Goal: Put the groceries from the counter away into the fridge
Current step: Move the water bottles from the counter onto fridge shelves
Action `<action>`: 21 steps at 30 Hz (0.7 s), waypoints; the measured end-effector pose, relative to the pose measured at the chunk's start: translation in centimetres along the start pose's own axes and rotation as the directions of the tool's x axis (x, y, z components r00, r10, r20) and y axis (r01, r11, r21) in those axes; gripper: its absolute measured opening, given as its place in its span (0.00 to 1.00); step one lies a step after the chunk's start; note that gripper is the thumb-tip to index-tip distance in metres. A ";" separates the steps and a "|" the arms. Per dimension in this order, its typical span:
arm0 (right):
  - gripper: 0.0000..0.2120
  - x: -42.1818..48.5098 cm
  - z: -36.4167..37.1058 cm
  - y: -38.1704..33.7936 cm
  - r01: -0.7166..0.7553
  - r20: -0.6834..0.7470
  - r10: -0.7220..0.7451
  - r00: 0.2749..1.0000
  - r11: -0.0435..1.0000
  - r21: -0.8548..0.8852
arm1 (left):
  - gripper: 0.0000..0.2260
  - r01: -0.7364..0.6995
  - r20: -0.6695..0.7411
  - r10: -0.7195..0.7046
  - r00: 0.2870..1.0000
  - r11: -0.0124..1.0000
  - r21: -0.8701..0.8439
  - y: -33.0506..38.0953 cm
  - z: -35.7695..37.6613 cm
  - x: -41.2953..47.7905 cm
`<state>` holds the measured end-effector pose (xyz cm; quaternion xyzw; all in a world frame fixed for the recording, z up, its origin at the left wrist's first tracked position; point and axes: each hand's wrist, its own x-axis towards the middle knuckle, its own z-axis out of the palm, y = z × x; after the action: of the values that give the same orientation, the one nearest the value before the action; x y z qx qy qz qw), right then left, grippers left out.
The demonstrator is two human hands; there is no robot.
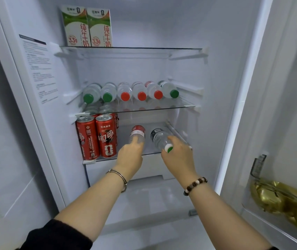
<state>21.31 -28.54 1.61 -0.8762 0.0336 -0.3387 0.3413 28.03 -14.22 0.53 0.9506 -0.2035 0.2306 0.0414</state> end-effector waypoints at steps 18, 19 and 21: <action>0.25 4.6 6.0 2.7 -0.105 0.253 0.110 0.961 0.994 -0.034 | 0.35 -0.223 0.341 0.196 0.919 0.974 0.042 -2.9 -0.1 4.5; 0.25 4.9 6.2 2.6 -0.118 0.278 0.115 0.954 0.993 -0.006 | 0.35 -0.222 0.336 0.195 0.921 0.974 0.044 -2.9 0.2 4.7; 0.25 5.6 6.6 2.5 -0.128 0.295 0.117 0.948 0.992 0.019 | 0.33 -0.205 0.297 0.180 0.938 0.977 0.055 -3.0 0.8 5.2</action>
<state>30.10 -28.31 -0.27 -0.9063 0.0304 -0.1837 0.3794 33.87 -13.51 2.23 0.9505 -0.2894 0.1002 -0.0521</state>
